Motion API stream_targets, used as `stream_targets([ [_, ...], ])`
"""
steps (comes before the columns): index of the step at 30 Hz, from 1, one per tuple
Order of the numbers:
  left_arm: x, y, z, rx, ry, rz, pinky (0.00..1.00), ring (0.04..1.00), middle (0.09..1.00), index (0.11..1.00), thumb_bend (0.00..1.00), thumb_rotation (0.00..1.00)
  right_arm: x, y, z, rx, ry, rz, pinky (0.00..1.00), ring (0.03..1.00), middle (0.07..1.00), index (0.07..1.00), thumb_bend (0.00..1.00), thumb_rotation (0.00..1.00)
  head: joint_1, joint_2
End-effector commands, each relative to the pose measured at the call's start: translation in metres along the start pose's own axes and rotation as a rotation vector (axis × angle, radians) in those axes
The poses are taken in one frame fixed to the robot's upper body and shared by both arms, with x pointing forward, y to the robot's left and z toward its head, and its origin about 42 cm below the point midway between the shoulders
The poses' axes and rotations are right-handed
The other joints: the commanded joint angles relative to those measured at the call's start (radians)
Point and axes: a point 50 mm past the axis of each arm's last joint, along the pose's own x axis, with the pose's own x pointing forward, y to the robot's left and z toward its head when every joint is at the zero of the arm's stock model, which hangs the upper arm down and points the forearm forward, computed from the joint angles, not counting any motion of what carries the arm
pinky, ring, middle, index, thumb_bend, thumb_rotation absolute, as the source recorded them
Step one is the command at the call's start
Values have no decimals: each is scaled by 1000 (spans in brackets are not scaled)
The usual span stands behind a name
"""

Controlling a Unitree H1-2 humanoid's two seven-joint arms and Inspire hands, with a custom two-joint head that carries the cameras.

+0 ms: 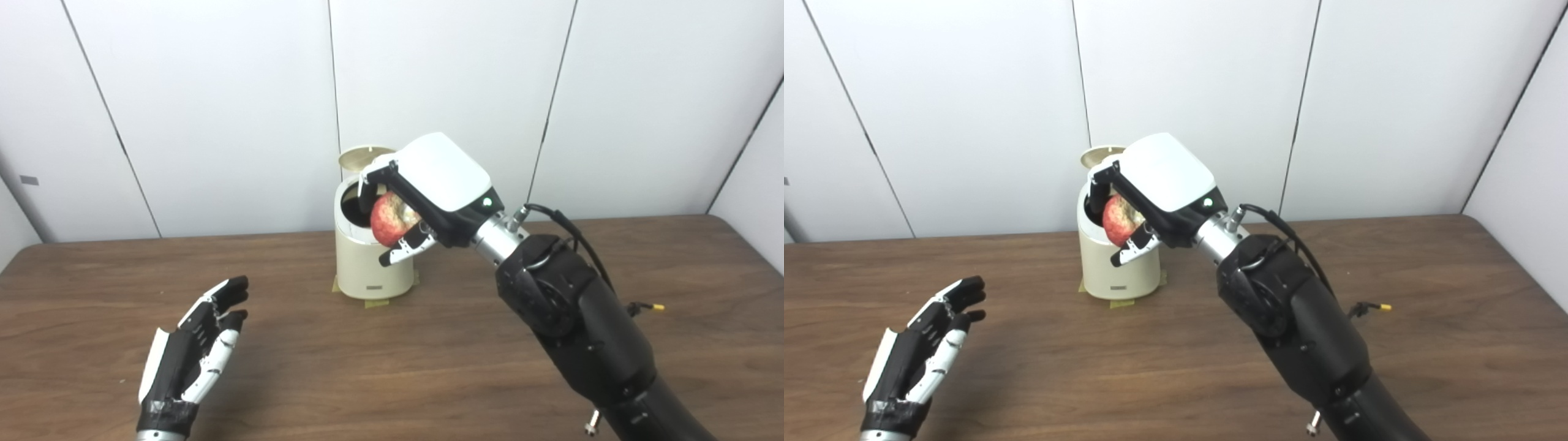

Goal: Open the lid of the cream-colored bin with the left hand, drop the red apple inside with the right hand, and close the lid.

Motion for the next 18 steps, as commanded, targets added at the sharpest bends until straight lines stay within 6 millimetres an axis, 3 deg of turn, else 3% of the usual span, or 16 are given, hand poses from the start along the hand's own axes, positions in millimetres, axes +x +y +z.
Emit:
stream_targets([
  [1, 12, 1, 16, 14, -87, 15, 787, 850, 859, 827, 384, 623, 20, -21, -2, -50, -45, -115, 308, 412, 568, 470, 508, 0, -1, 0],
  [6, 12, 1, 15, 29, -88, 14, 779, 853, 864, 836, 379, 645, 33, -10, -7, -69, -57, -152, 280, 396, 565, 476, 508, 0, 1, 1],
  [18, 11, -1, 16, 38, -82, 12, 782, 862, 865, 833, 393, 650, 56, 15, -30, -97, -55, -187, 346, 453, 557, 449, 511, 0, 3, 2],
])
